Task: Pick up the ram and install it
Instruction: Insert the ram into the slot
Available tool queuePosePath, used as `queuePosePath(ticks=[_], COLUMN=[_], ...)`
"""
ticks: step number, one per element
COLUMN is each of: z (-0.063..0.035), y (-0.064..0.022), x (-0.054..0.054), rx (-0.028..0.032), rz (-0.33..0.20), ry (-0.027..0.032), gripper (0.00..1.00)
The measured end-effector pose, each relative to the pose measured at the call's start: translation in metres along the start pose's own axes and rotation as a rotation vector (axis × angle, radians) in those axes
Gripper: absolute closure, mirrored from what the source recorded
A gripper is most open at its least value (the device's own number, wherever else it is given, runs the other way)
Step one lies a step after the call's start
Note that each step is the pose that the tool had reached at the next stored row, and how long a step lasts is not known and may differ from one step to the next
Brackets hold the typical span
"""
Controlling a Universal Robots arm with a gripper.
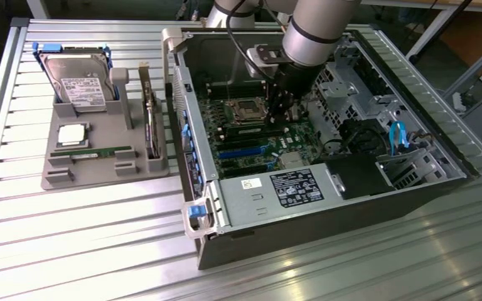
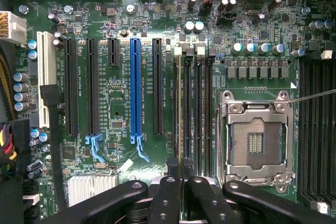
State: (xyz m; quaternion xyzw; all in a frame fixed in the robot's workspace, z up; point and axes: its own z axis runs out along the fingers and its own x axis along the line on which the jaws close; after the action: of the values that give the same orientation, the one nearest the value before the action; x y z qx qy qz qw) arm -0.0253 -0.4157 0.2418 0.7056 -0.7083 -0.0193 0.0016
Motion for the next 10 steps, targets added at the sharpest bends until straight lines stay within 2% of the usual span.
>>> queuePosePath(ticks=[10], z=[0.0004], y=[0.0012], x=[0.0], rx=[0.0], rz=[0.0], ry=[-0.0001], gripper=[0.89])
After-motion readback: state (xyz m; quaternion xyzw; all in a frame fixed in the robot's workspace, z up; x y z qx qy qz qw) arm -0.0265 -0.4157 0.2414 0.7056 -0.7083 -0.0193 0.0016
